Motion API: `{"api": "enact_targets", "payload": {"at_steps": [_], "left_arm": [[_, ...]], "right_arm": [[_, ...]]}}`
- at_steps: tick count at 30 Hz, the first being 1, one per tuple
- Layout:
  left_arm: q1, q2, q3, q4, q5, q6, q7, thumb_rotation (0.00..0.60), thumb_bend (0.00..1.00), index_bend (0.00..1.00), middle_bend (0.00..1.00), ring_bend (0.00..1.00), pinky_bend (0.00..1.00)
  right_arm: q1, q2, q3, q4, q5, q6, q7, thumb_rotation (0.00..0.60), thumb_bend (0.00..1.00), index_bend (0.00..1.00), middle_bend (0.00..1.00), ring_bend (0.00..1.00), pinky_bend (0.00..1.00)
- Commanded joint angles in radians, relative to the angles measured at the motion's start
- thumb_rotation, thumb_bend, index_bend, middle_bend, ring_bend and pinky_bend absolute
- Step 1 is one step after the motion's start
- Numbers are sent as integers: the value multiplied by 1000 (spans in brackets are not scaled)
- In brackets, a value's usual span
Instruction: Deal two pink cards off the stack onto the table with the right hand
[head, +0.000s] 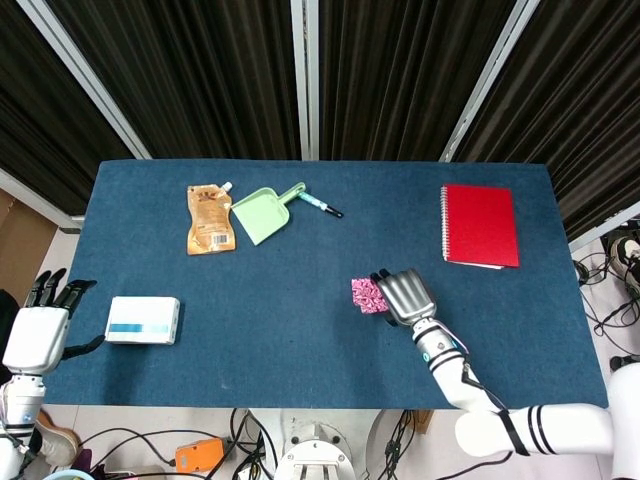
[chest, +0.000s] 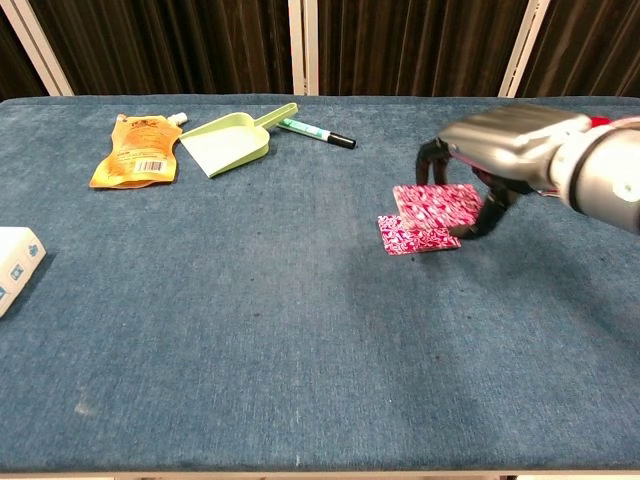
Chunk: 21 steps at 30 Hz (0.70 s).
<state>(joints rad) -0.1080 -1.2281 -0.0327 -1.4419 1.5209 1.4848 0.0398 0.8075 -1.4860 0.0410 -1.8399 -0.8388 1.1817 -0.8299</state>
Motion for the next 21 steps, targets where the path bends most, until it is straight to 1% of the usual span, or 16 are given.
{"api": "enact_targets", "payload": {"at_steps": [1, 4, 6, 12, 17, 21], "left_arm": [[1, 0, 1, -2, 1, 1, 2, 600, 5, 200, 225, 45, 32], [2, 0, 2, -7, 4, 5, 6, 600, 5, 200, 224, 45, 32], [3, 0, 3, -10, 6, 8, 8, 600, 5, 200, 225, 45, 31], [7, 1, 6, -15, 8, 13, 12, 600, 5, 200, 224, 45, 32], [11, 1, 6, -15, 8, 19, 10, 600, 4, 200, 224, 45, 32], [11, -1, 6, -11, 11, 22, 9, 600, 5, 200, 225, 45, 32]], "right_arm": [[-47, 32, -86, -41, -91, 6, 17, 600, 502, 522, 474, 867, 1000], [-65, 20, -128, -30, -136, -1, 8, 600, 502, 516, 473, 867, 1000], [-74, 2, -146, -9, -155, -5, -5, 600, 502, 506, 473, 867, 1000], [-90, -48, -159, 53, -179, -5, -47, 600, 502, 453, 473, 866, 1000], [-103, -68, -165, 72, -183, -11, -75, 600, 502, 346, 467, 859, 1000], [-111, -73, -166, 73, -174, -12, -99, 600, 502, 268, 421, 851, 1000]]}}
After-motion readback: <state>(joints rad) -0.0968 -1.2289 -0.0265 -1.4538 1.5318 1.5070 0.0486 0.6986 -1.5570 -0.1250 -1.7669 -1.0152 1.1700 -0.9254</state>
